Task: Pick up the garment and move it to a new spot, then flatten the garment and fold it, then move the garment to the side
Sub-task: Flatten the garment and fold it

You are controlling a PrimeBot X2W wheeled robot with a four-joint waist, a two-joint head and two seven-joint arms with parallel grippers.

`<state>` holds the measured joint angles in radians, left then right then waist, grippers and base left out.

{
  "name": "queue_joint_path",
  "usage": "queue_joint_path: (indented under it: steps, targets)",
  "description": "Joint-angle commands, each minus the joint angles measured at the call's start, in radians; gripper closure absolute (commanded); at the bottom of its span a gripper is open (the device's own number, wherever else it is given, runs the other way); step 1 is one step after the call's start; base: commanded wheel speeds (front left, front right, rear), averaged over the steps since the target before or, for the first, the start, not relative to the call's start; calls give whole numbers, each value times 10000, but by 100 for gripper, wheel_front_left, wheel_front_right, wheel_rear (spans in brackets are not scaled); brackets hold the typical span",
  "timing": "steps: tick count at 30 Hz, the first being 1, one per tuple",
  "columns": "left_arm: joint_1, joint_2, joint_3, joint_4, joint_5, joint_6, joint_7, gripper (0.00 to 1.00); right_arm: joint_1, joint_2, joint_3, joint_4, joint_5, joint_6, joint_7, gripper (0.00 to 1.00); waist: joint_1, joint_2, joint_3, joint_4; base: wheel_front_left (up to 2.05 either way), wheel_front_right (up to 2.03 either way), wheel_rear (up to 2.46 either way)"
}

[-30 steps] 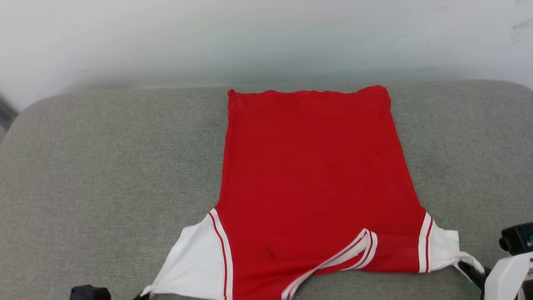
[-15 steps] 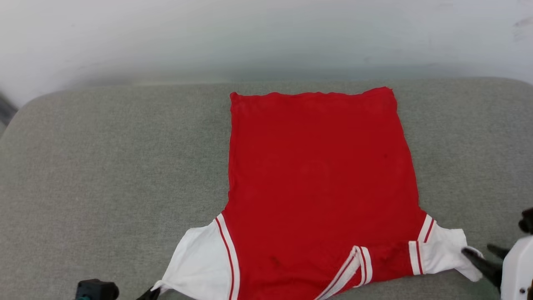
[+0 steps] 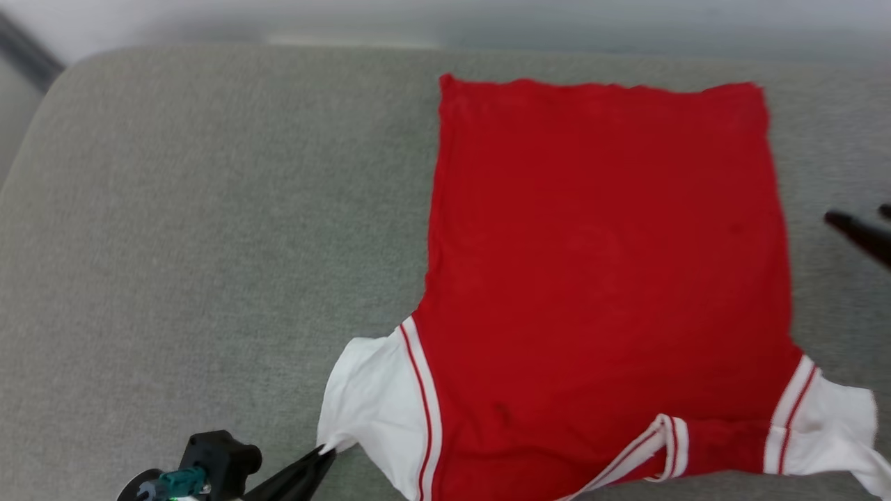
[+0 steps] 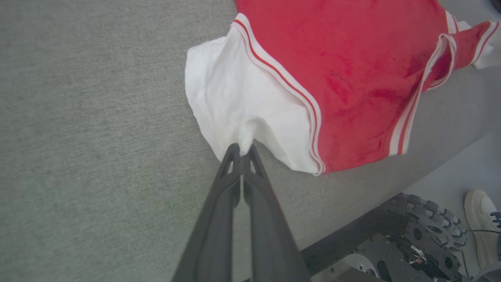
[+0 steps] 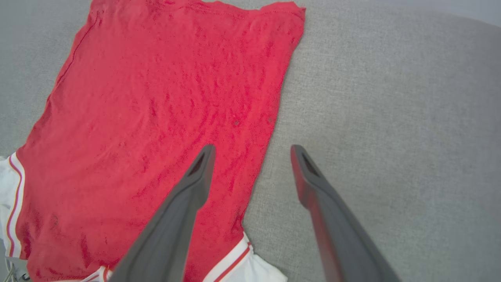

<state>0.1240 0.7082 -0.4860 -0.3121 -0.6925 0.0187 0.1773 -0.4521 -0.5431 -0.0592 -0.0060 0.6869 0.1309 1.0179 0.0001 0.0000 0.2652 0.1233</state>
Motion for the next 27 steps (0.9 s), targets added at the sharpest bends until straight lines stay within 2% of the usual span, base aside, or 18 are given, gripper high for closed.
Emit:
queue_joint_path:
  steps: [1, 3, 7, 13, 19, 27]
  targets:
    - [-268, -27, -73, -356, 93, -8, 130, 100, -816, 183, -276, 185, -564, -3, 629, 0, -1, 0, 1042, 871, 0, 0, 0]
    - [-364, -45, -108, -547, 139, -37, 186, 100, -1274, 294, -459, 312, -906, -3, 998, 0, -1, 0, 1273, 1051, 0, 0, 0]
    - [-797, -118, -309, -1079, 348, -173, 380, 100, -2984, 642, -1261, 880, -2356, -3, 2132, 0, -1, 0, 2095, 1818, 0, 0, 0]
    - [-1298, -384, -587, -1495, 608, -293, 449, 100, -4628, 837, -2092, 1517, -4174, -3, 2957, 0, -1, 0, 2905, 2660, 0, 0, 0]
    - [-1586, -666, -766, -1514, 695, -374, 337, 100, -5222, 593, -2569, 1911, -5305, -3, 2824, 0, -1, 0, 3316, 3119, 0, 0, 0]
    - [-1772, -826, -871, -1387, 724, -444, 229, 100, -5343, 489, -2954, 2441, -5851, -3, 2378, 0, -1, 0, 3633, 3365, 0, 0, 0]
